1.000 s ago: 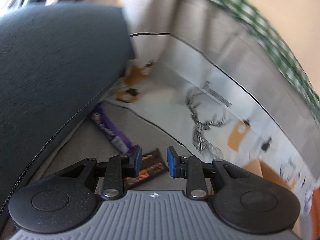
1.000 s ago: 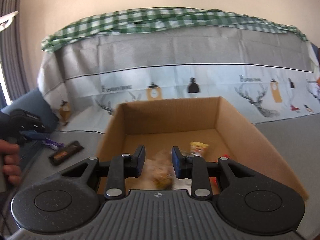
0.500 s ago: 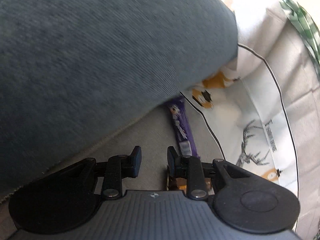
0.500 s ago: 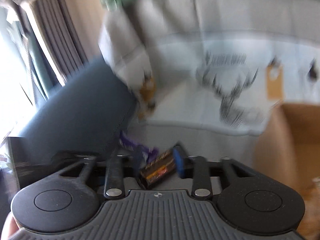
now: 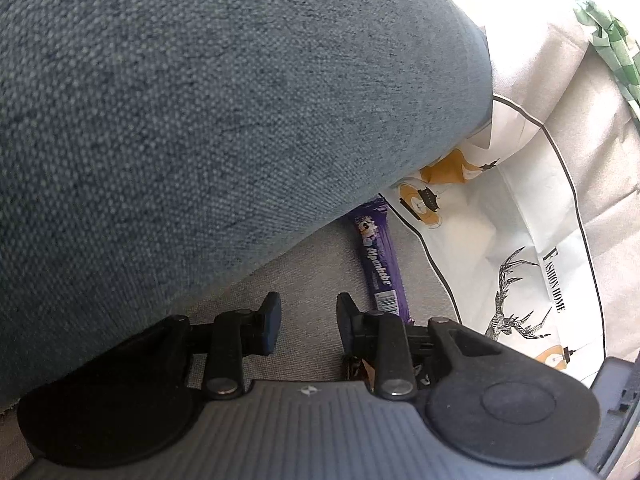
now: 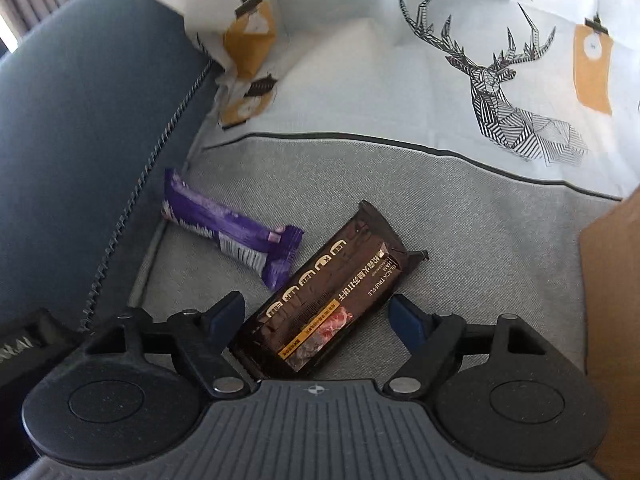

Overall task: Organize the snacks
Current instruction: 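Grasp the dark brown chocolate bar with the right gripper while the left grasps the purple bar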

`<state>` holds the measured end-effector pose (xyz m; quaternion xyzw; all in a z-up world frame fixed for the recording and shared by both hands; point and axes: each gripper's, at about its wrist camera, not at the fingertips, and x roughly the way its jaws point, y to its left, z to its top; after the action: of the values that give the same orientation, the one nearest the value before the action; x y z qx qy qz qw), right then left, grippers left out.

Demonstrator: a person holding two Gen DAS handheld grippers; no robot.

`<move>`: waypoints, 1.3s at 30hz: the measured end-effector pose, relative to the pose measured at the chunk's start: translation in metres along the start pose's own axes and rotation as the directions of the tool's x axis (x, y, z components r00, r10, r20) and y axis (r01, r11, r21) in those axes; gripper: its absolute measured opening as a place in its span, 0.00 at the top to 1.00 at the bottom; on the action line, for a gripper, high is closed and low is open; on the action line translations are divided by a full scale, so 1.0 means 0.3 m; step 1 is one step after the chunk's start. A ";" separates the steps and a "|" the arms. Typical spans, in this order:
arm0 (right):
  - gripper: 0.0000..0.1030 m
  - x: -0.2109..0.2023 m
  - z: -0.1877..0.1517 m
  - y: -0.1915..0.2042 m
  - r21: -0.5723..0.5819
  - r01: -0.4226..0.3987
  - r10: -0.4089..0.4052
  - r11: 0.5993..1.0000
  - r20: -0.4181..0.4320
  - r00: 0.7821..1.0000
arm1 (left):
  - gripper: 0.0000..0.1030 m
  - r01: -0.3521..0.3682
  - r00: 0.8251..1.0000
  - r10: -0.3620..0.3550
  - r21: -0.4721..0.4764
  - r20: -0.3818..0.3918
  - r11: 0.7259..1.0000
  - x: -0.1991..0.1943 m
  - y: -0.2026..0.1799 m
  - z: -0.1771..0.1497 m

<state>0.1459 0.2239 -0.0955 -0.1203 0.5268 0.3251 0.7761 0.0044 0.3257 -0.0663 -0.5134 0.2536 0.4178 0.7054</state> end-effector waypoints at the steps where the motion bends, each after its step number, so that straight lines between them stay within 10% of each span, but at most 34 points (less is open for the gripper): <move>1: 0.25 0.001 -0.003 0.006 -0.020 0.011 -0.011 1.000 0.002 1.000 | 0.69 -0.002 1.000 0.002 -0.001 -0.001 1.000 0.001 0.001 0.001; 6: 0.60 -0.024 -0.018 -0.031 -0.053 0.035 -0.034 0.998 0.026 0.999 | 0.68 -0.009 1.000 0.009 0.000 -0.001 1.000 0.010 -0.008 -0.006; 14: 0.60 -0.146 -0.129 -0.129 -0.034 0.069 -0.067 0.997 0.053 0.996 | 0.68 0.035 0.999 -0.034 0.055 -0.016 0.998 0.032 -0.056 -0.016; 28: 0.60 -0.221 -0.314 -0.180 -0.080 0.081 -0.081 0.993 0.005 0.997 | 0.21 -0.004 0.999 -0.008 0.247 0.046 0.969 0.148 -0.220 -0.002; 36: 0.60 -0.228 -0.317 -0.176 -0.099 0.076 -0.075 0.992 0.014 0.997 | 0.21 -0.081 0.996 0.062 0.345 0.067 0.935 0.255 -0.273 -0.012; 39: 0.60 -0.230 -0.322 -0.177 -0.108 0.061 -0.060 0.992 0.016 0.998 | 0.43 -0.127 0.990 0.091 0.408 0.107 0.904 0.266 -0.288 -0.024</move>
<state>0.0919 0.1065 -0.0821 -0.1760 0.4994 0.3302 0.7814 0.1200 0.3345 -0.0874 -0.3192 0.3342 0.4147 0.7838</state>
